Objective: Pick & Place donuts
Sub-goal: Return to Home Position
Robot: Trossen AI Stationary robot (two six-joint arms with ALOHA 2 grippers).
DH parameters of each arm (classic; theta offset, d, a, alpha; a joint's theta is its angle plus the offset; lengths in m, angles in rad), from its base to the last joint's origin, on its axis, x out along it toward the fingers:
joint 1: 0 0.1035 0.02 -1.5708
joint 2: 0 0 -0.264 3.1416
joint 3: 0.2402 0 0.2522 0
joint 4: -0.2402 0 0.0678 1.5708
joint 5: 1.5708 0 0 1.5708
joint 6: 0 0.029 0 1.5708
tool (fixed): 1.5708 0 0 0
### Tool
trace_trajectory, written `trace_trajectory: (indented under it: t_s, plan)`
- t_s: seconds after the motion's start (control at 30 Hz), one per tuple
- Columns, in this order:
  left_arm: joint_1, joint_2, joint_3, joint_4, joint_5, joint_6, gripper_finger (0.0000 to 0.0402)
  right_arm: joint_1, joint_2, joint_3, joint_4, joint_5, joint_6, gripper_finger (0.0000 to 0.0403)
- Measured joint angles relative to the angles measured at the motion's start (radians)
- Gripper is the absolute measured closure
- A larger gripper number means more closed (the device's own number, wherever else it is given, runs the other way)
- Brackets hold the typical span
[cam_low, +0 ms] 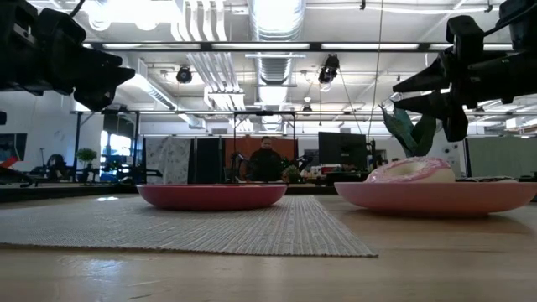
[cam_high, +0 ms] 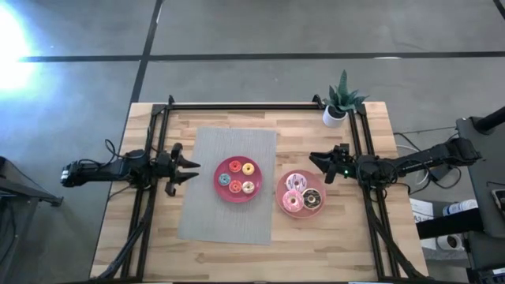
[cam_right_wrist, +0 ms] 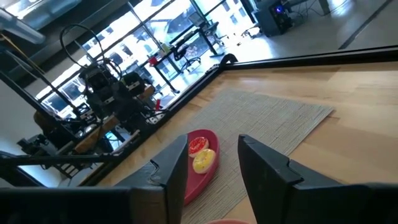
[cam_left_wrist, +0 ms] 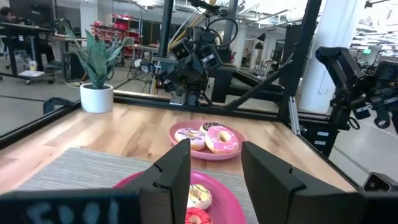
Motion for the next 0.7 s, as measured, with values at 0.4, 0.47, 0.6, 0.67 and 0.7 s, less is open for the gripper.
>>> trace_trajectory:
  t_s: [0.4, 0.47, 0.6, 0.67, 0.7]
  plan:
    - [0.0, 0.0, 0.0, 0.0, -0.002, -0.001, 0.0284, 0.0, 0.0, 0.0, 0.0, 0.0, 0.0, 0.0275]
    - [0.0, 0.0, 0.0, 0.0, -0.003, -0.001, 0.0284, 0.0, 0.0, 0.0, 0.0, 0.0, 0.0, 0.0273]
    - [-0.001, 0.0, 0.0, 0.0, -0.003, -0.001, 0.0284, 0.0, 0.0, 0.0, 0.0, 0.0, 0.0, 0.0269]
    - [-0.001, 0.0, 0.0, -0.001, -0.003, -0.001, 0.0284, 0.0, 0.0, 0.0, 0.0, 0.0, 0.0, 0.0268]
    - [-0.001, 0.0, 0.0, 0.0, -0.003, -0.001, 0.0284, 0.0, -0.002, 0.0, 0.001, 0.0, 0.002, 0.0269]
